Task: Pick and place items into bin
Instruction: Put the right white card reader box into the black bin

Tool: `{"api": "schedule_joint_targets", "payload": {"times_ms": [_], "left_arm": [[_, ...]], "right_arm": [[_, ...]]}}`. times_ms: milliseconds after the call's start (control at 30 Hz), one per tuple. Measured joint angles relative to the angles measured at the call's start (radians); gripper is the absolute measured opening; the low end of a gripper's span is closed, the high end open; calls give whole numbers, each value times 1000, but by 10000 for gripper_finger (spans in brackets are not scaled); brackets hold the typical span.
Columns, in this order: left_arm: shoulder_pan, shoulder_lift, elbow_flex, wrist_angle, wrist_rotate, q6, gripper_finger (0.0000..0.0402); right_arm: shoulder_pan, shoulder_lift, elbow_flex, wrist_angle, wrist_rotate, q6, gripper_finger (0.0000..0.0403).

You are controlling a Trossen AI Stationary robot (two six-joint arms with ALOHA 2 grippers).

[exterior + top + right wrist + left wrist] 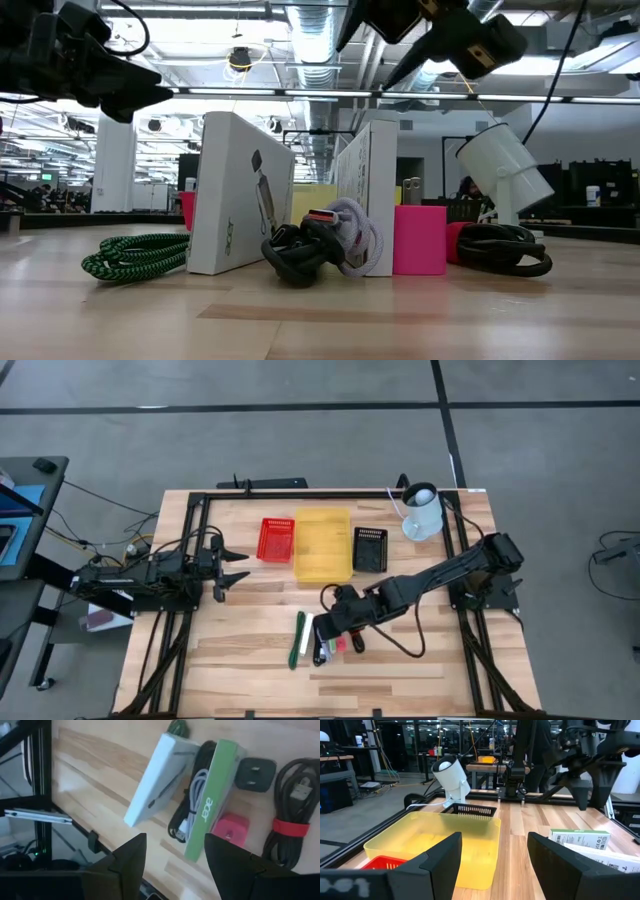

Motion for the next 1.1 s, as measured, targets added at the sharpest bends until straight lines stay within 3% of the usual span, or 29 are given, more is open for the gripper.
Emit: {"api": "schedule_joint_targets", "payload": {"times_ms": [533, 867, 1100], "left_arm": [[0, 1, 0, 0, 1, 0, 220], [0, 1, 0, 0, 1, 0, 220], [0, 1, 0, 0, 1, 0, 220]], "right_arm": [[-33, 7, 0, -70, 0, -56, 196], [-31, 7, 0, -73, 56, -124, 196], [-31, 7, 0, -72, 28, -148, 196]]}}
